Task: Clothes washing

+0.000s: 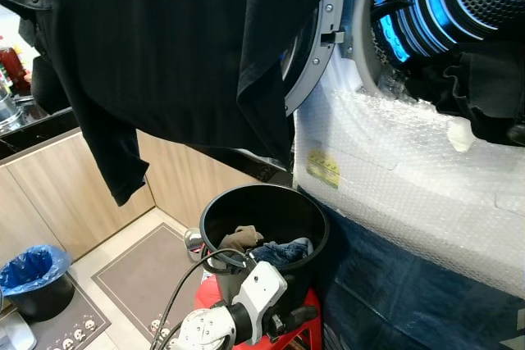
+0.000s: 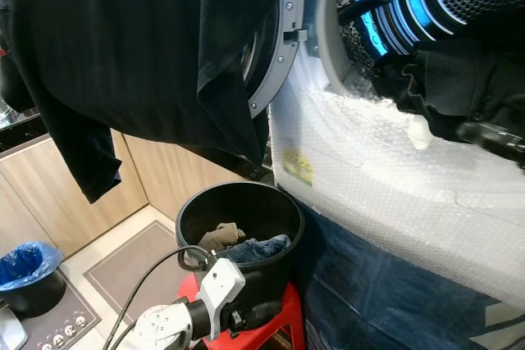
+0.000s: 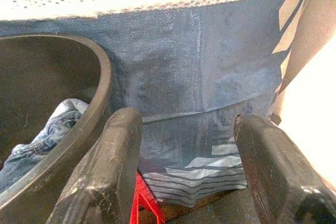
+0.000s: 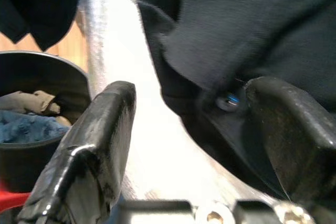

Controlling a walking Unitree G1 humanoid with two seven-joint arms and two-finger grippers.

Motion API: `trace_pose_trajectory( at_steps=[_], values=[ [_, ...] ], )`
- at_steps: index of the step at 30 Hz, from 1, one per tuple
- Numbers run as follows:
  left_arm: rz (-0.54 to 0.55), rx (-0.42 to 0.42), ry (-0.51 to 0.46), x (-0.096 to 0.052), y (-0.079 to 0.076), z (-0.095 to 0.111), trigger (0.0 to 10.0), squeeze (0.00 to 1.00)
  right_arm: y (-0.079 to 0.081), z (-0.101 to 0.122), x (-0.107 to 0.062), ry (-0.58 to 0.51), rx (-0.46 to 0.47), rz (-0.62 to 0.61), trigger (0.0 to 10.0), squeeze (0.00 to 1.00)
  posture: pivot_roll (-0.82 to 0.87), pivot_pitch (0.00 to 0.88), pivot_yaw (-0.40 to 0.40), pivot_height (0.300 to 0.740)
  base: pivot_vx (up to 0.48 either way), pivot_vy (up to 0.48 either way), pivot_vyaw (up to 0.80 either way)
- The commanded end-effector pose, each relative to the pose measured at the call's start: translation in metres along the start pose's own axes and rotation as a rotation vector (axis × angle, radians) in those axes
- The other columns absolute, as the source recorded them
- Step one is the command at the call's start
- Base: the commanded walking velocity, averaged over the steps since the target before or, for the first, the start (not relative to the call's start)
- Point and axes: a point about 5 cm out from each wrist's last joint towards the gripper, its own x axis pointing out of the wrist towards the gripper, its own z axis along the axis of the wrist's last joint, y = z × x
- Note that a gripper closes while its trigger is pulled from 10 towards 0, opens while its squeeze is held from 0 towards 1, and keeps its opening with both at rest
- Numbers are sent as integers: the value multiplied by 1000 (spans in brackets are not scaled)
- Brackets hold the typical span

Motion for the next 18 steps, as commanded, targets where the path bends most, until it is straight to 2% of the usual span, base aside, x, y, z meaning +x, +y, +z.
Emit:
trace_pose_trajectory(
  at_steps=[1,3,6,10,11,13,18],
  values=[
    [10,9,29,-2,3,-3,10000,0,4,5,3,-10,-2,8,10000,0,-207,0,53,740,0,0,0],
    [21,6,29,-3,3,-4,10000,0,4,7,13,4,23,10,10000,0,-200,0,46,740,0,0,0],
    [39,-10,29,-5,3,-5,10000,0,-5,9,25,32,80,-46,10000,0,-186,0,32,740,0,0,0],
    [52,-25,26,-5,3,-6,10000,0,-15,12,31,44,133,-109,10000,0,-171,0,17,740,0,0,0],
    [59,-33,23,-5,2,-6,10000,0,-25,11,34,64,175,-171,10000,0,-166,0,13,740,0,0,0],
    [65,-37,21,-5,2,-6,10000,0,-32,11,36,83,215,-210,10000,0,-161,0,8,740,0,0,0],
    [79,-33,21,-6,2,-6,10000,0,-47,10,39,148,259,-322,10000,0,-151,0,0,740,0,0,0]
  ],
)
